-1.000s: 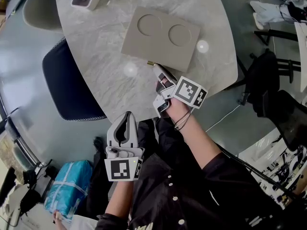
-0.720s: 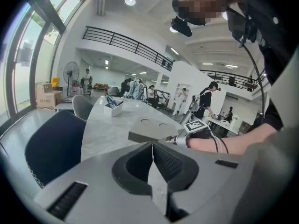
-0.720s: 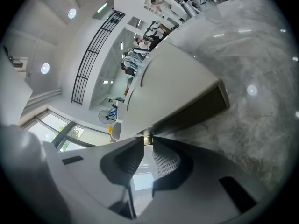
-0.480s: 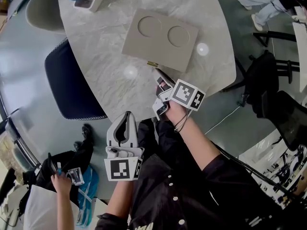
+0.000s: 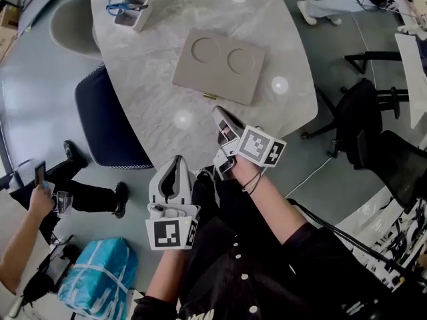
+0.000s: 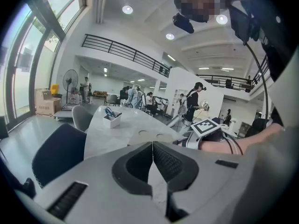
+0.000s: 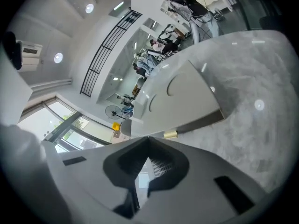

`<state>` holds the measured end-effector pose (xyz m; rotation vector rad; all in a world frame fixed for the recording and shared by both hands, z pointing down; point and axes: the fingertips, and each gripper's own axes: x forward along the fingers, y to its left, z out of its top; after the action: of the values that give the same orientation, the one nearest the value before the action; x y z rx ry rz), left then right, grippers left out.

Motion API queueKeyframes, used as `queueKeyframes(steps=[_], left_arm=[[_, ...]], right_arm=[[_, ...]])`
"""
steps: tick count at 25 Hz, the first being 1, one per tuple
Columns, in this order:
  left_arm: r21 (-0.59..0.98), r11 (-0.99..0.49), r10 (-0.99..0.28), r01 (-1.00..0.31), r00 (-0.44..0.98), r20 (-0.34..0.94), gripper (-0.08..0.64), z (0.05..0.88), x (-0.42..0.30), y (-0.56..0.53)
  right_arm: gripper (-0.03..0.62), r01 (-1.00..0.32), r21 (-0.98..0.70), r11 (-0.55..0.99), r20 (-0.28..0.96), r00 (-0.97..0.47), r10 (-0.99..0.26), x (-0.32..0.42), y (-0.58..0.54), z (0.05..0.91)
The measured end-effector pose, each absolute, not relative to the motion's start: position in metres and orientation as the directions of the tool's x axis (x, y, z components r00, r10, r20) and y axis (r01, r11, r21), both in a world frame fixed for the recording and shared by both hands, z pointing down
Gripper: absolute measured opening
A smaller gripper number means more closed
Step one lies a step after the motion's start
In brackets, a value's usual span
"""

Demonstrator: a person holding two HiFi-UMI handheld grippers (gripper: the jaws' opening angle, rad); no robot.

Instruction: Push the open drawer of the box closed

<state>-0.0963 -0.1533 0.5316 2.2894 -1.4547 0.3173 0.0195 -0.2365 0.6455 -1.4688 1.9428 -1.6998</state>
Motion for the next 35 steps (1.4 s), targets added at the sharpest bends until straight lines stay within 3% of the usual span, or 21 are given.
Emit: queueKeyframes(steps=[17,28,35], left_arm=[[0.154,-0.413,-0.876,-0.898,0.438,0.201,0.017,0.416,-0.098,-0.186],[0.089,-0.433,-0.895,-0.897,0.439,0.079,0.017,0.351,-0.100,-0.188],[0.062,-0.422,-0.905,-0.904,0.425,0.034,0.017,0.323,-0.107,-0.183]], right_arm=[[-0.002,-0.677,-0.720,0.152,0.251,-0.459,-0.852,0.034,-0.241,0.471],[-0.002,-0.832,-0.388,0.397,0.105,-0.468,-0.877,0.028,-0.218,0.368],[-0.002,-0.886,-0.162,0.434,0.008,-0.441,-0.898,0.022,-0.201,0.327]])
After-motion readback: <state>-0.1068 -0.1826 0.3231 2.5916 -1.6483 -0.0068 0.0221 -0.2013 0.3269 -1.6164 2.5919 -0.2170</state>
